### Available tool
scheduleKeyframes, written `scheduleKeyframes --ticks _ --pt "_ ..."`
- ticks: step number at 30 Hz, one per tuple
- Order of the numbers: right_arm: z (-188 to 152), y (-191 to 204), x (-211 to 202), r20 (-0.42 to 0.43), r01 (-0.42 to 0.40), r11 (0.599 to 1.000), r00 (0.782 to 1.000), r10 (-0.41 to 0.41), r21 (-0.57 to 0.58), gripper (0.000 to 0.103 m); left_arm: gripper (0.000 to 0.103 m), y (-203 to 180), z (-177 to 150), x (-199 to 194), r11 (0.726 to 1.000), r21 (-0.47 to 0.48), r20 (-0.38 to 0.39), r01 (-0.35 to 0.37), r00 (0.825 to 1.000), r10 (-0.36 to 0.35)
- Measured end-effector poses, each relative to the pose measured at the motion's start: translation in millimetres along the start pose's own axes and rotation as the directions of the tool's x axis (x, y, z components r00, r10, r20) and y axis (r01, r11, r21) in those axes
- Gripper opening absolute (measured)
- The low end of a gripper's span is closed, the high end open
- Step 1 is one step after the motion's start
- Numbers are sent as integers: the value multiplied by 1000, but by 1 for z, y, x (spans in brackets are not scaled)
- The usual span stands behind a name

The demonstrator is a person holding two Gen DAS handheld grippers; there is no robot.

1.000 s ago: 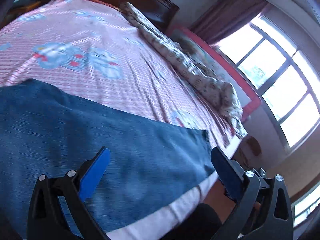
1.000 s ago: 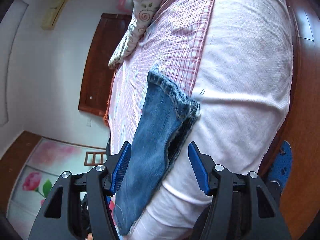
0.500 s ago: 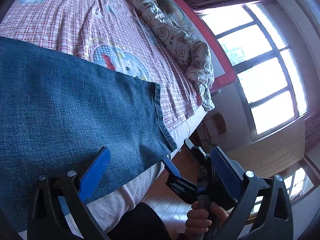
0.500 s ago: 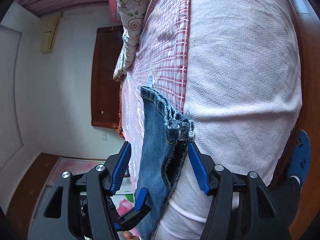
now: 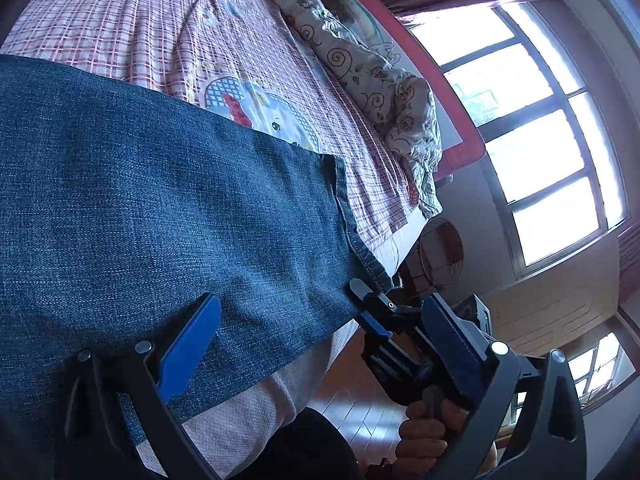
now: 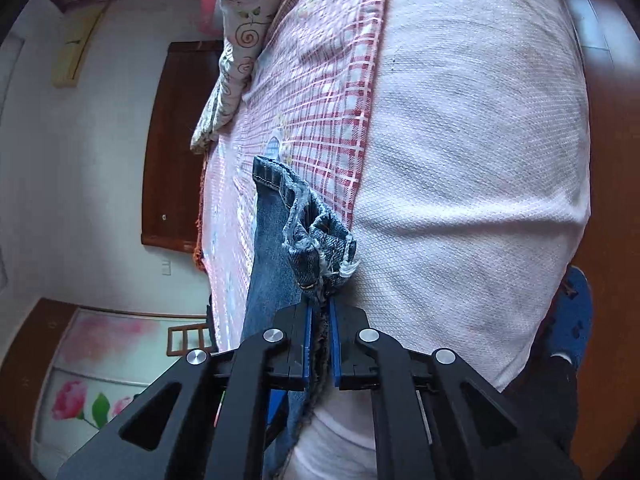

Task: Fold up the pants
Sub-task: 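Grasp the jeans leg cuff with the right tool and lift it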

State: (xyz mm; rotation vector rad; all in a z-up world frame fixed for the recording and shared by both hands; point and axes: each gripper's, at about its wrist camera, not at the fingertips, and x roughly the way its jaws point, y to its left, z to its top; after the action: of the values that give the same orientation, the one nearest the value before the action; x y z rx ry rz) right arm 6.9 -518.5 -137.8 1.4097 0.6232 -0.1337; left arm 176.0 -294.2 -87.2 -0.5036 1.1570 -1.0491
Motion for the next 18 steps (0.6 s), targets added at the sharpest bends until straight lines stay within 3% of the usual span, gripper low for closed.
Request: scheduleKeyframes --ticks 4,10,15,18 --pt "0 14 -8 9 11 998 1000 -11 -59 6 100 -2 -2 5 999 28 1 -27 1000 27" --pt "0 58 -4 -2 -73 982 997 74 -172 5 100 -3 -4 5 997 56 20 -45 999 44" --pt "0 77 0 -19 -126 974 992 125 -188 5 100 -1 2 -7 1000 -5 9 -20 1000 20" --pt "2 94 5 -38 -154 967 988 149 -204 5 100 7 3 -39 999 -27 62 -19 998 20"
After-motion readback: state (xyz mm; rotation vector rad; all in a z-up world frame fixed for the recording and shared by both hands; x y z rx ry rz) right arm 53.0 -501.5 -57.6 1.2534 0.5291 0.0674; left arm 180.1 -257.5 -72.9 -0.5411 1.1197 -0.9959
